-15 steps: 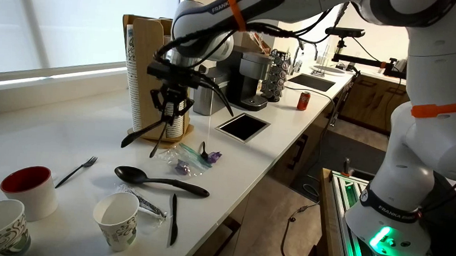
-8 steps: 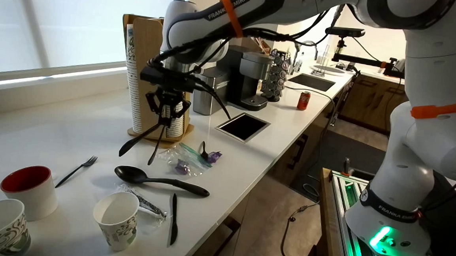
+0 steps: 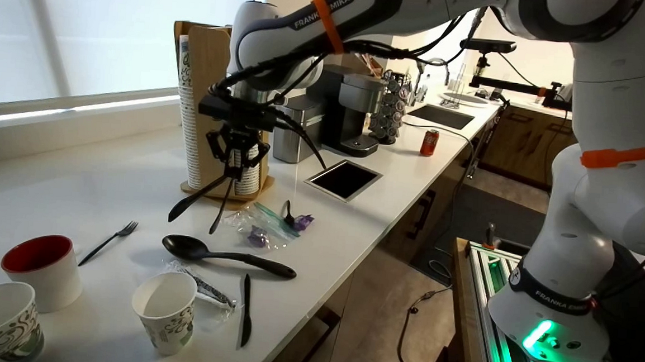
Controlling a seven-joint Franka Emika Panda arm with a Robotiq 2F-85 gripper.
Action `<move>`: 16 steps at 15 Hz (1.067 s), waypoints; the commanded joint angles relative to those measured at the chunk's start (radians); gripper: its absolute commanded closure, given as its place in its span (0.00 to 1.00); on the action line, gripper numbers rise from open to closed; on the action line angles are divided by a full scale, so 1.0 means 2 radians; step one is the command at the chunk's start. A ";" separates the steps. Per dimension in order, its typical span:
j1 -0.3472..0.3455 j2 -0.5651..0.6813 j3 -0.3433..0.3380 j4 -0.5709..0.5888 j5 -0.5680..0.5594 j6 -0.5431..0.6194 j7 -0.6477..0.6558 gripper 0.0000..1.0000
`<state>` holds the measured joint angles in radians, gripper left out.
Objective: Move the tongs to the left
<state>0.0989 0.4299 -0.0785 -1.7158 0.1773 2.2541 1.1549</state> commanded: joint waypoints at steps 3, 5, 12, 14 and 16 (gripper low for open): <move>-0.007 0.002 0.003 0.003 -0.004 0.007 0.000 0.93; -0.015 0.007 0.004 0.013 0.010 0.012 0.002 0.93; -0.030 0.037 -0.011 0.047 0.009 0.010 0.050 0.93; -0.025 0.053 -0.014 0.067 0.003 0.005 0.083 0.93; -0.020 0.071 -0.013 0.086 0.001 0.008 0.111 0.93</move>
<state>0.0376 0.5040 -0.0999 -1.6233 0.1825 2.2703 1.2784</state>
